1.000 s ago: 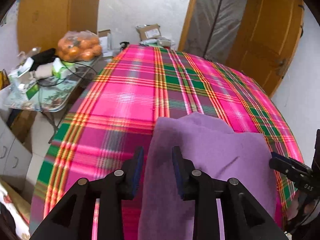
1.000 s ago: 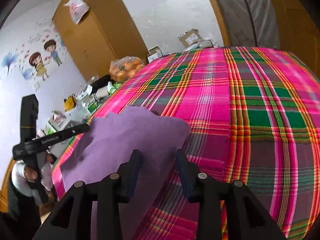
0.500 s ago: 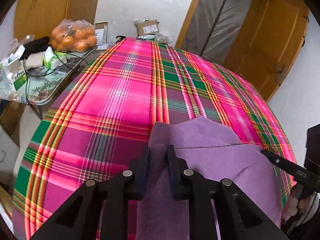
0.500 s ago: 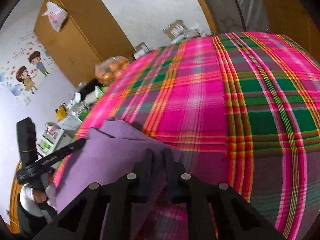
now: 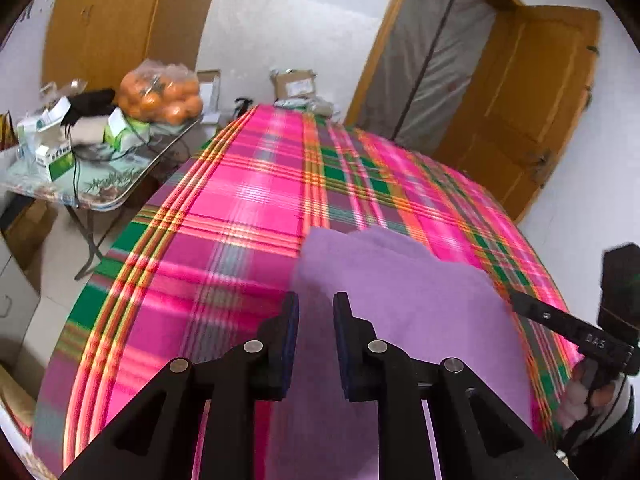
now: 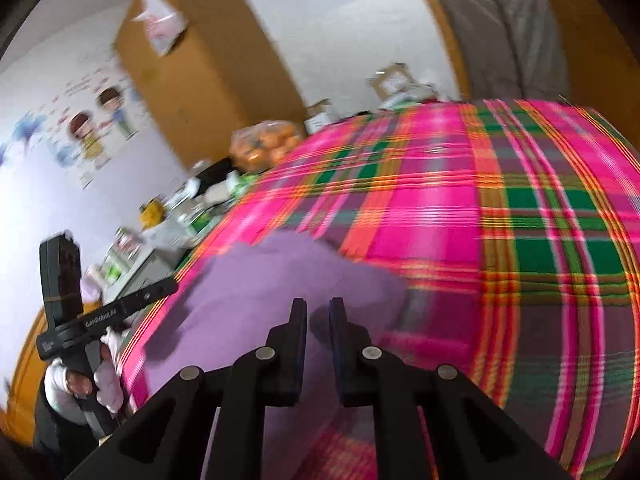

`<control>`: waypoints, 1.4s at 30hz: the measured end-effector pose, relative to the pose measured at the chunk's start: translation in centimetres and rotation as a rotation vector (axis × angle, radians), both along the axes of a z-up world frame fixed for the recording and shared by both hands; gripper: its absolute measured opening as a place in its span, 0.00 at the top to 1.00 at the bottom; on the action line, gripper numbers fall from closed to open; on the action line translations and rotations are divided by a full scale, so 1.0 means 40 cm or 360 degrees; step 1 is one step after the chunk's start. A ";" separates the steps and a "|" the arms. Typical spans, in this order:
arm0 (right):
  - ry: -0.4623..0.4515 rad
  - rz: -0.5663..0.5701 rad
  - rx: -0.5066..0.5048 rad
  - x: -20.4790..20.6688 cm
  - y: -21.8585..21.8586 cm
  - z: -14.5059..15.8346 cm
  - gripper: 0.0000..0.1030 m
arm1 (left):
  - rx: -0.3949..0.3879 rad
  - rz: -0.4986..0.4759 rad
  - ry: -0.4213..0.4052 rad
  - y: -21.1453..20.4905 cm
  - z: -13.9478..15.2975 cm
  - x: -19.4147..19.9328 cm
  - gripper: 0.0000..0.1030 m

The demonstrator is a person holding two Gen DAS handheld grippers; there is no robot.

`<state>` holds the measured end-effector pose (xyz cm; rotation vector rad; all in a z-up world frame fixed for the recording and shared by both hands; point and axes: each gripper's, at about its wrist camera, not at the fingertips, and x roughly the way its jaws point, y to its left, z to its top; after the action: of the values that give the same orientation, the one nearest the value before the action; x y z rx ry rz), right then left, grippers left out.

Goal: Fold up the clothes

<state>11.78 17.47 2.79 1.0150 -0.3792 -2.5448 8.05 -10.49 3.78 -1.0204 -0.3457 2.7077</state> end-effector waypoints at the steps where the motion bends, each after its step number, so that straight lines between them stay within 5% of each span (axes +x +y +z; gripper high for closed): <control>1: -0.0001 0.0038 0.0031 0.009 -0.016 -0.005 0.88 | -0.0010 -0.0007 -0.0014 0.003 -0.011 0.010 0.82; 7: 0.0016 0.0159 0.0169 0.056 -0.073 -0.008 0.85 | -0.0033 -0.0010 -0.0024 0.008 -0.050 0.063 0.83; 15: 0.0064 0.0309 0.0264 0.143 -0.109 -0.016 0.68 | -0.0015 -0.0018 0.0027 -0.001 -0.069 0.133 0.83; 22: 0.0116 0.0338 0.0319 0.180 -0.117 0.009 0.67 | -0.0061 -0.0012 0.0036 0.014 -0.053 0.165 0.83; 28: 0.0101 0.0392 0.0397 0.199 -0.135 -0.040 0.66 | -0.0020 -0.0026 0.0079 0.008 -0.084 0.184 0.83; 42: 0.0036 0.0279 0.0319 0.200 -0.055 -0.019 0.66 | 0.0003 -0.0004 0.0002 -0.007 -0.056 0.189 0.83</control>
<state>19.78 15.26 2.03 1.0386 -0.0263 -2.4684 15.59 -10.78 1.56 -1.0182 -0.3464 2.7053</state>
